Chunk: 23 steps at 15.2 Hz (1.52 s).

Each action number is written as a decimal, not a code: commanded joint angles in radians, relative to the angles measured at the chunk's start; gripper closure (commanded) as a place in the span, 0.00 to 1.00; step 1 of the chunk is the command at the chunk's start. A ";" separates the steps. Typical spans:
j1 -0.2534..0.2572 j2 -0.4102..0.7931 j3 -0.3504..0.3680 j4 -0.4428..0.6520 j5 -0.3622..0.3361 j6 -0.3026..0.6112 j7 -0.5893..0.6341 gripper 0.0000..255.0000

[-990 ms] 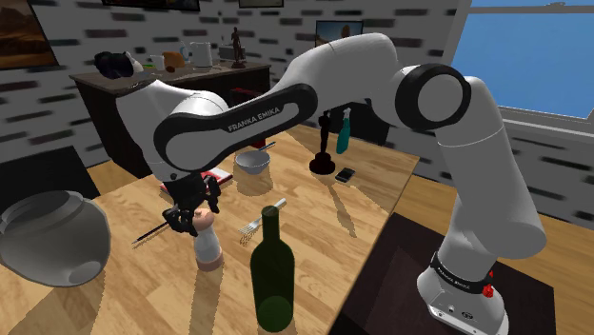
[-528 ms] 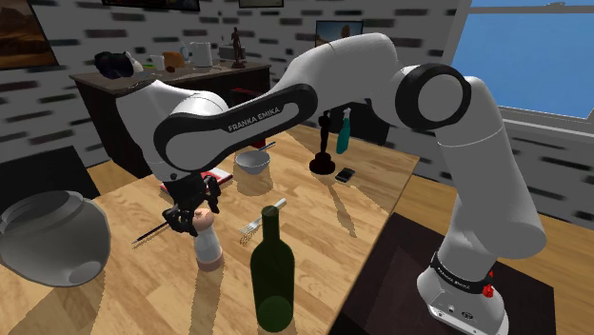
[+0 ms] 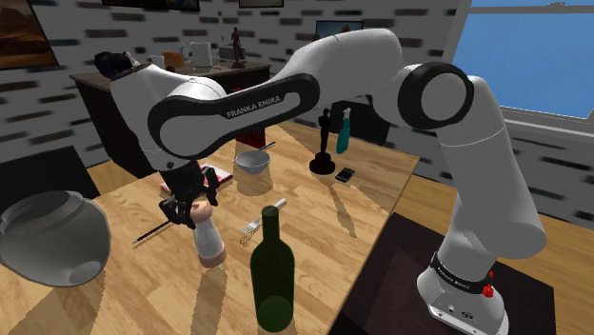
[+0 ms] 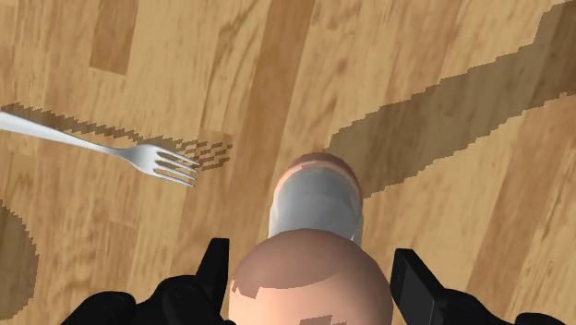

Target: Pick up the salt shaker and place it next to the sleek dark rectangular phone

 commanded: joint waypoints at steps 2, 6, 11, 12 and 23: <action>0.005 -0.004 0.002 0.036 0.003 -0.039 -0.006 1.00; 0.013 -0.004 0.003 0.090 0.005 -0.092 -0.014 1.00; -0.005 -0.038 0.005 0.094 0.015 -0.125 -0.035 1.00; -0.032 -0.074 0.006 0.047 0.026 -0.110 -0.051 1.00; -0.261 -0.388 -0.034 -0.301 0.133 -0.024 -0.282 1.00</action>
